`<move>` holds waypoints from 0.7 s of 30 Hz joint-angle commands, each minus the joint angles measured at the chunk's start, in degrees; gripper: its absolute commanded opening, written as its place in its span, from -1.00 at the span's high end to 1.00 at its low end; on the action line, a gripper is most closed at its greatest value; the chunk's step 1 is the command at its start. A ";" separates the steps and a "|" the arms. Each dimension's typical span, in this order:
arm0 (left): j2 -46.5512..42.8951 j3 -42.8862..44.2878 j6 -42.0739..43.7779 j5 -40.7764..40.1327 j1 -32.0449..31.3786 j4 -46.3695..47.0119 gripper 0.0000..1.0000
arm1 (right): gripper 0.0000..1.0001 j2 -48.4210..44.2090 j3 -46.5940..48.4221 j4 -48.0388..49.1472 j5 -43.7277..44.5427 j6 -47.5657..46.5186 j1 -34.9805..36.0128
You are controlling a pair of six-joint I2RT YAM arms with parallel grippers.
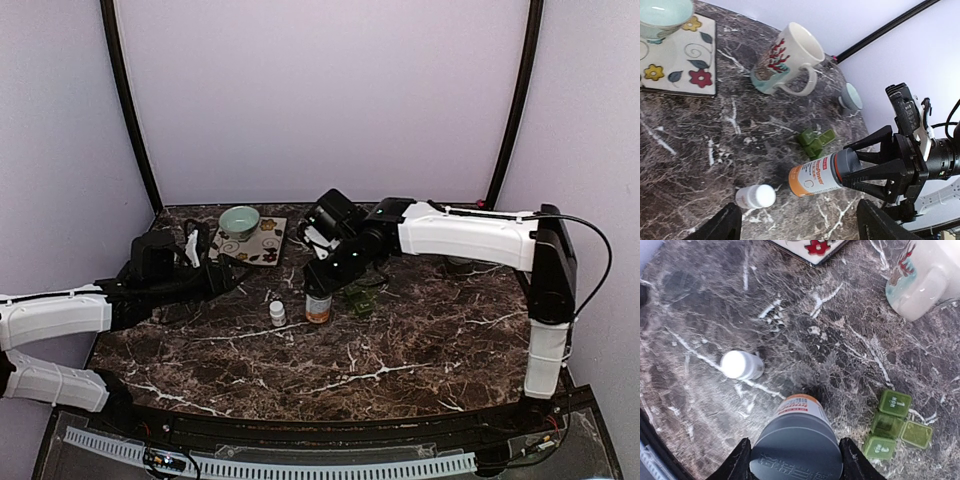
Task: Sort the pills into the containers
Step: Pick up the pill bottle from the center of the board, then hold the pill bottle.
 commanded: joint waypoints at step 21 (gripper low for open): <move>6.42 -0.45 -13.54 35.16 1.88 33.86 -0.62 | 1.00 -35.50 -29.97 40.58 -17.66 14.37 -0.35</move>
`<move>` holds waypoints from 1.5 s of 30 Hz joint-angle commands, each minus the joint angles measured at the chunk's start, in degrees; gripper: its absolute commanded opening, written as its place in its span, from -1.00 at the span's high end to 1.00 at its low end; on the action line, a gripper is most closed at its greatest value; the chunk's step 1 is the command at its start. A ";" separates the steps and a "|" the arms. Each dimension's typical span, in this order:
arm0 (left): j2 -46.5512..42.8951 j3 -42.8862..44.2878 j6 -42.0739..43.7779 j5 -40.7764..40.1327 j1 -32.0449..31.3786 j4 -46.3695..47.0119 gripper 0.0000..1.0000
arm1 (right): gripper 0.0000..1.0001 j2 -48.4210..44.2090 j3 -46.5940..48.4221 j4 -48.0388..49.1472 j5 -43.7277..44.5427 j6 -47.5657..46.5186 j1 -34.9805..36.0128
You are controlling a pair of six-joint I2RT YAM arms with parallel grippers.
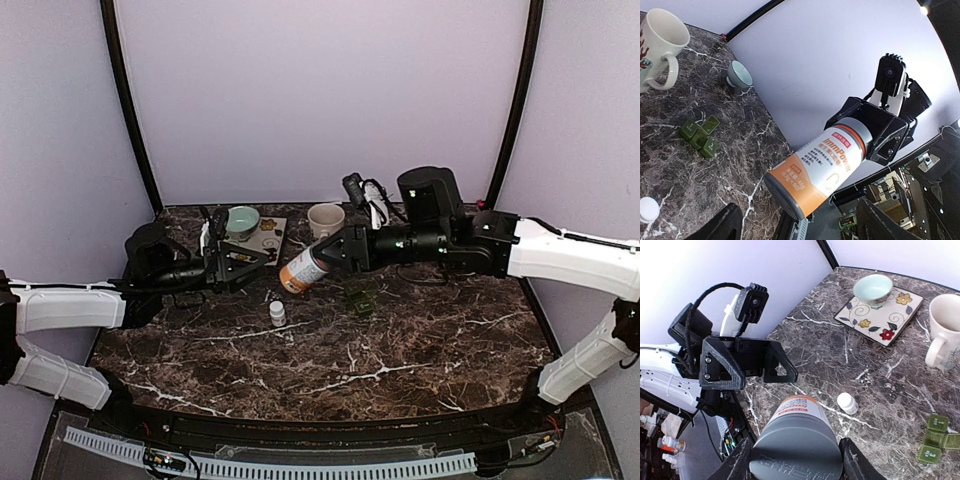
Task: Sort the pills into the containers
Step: Hold the pill bottle.
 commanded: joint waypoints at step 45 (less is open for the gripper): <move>2.33 -0.41 -7.03 13.25 -1.19 20.20 -0.61 | 1.00 2.74 -6.61 30.47 -12.90 16.20 -0.41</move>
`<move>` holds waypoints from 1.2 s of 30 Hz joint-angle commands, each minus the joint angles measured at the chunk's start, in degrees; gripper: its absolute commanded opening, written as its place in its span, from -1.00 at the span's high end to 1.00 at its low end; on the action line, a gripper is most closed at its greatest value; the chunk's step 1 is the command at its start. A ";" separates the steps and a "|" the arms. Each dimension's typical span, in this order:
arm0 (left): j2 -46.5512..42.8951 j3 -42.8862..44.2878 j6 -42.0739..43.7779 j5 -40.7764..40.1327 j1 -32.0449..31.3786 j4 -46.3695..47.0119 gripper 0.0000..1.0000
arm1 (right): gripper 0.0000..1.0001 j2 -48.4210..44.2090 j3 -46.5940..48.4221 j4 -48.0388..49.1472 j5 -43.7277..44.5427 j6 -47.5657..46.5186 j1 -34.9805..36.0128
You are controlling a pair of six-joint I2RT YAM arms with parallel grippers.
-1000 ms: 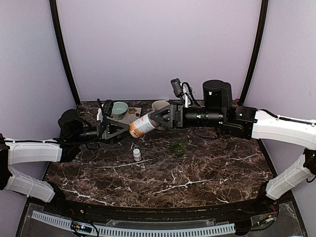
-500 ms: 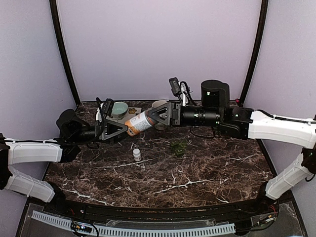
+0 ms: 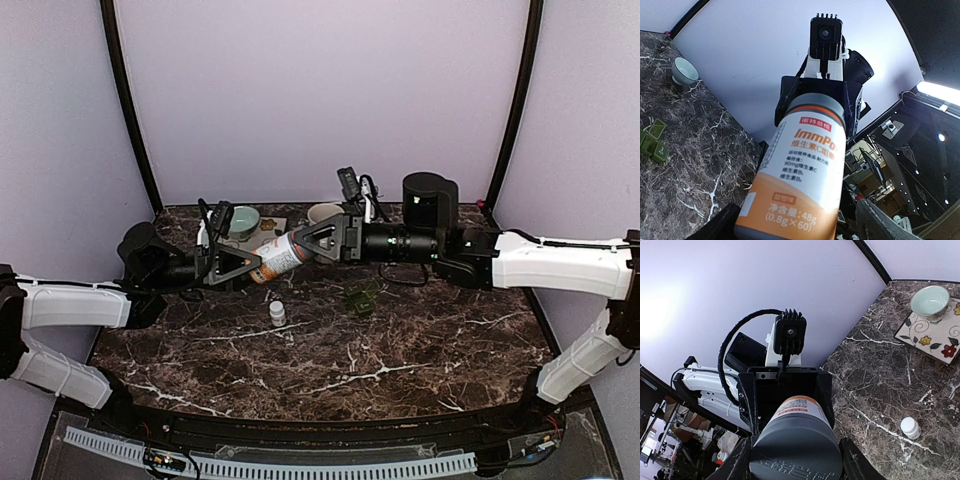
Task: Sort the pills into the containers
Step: Hold the pill bottle.
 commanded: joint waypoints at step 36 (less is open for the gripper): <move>7.85 2.77 -19.68 11.11 -0.42 33.16 1.00 | 1.00 -1.70 -7.10 4.57 -11.84 -27.61 0.42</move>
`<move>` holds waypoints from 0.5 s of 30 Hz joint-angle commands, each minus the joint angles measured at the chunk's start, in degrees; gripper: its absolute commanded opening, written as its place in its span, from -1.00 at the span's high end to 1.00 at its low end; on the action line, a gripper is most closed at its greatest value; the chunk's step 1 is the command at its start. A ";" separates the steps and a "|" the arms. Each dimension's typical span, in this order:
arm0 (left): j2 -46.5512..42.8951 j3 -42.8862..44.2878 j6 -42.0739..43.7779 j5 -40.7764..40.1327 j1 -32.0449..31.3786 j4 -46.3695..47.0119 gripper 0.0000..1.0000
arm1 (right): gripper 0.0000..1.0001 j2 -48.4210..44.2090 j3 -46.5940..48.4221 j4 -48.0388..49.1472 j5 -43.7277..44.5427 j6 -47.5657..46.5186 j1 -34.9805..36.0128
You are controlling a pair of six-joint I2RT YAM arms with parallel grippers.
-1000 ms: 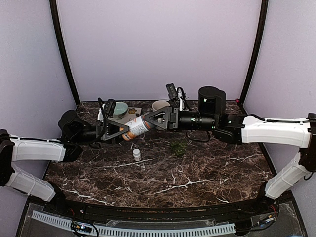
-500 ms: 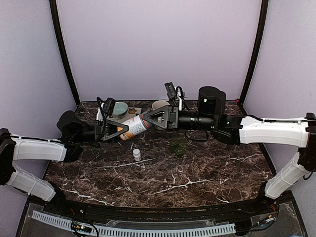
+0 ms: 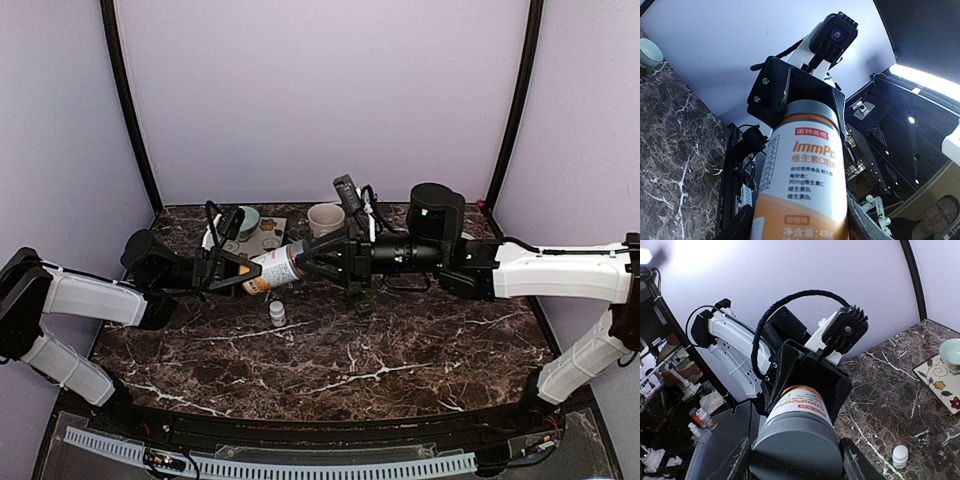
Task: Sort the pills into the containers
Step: Hold the pill bottle.
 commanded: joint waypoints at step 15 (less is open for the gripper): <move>-7.65 3.41 15.02 -0.84 -0.47 -14.06 1.00 | -0.12 -2.07 0.71 -6.97 1.47 -10.55 0.73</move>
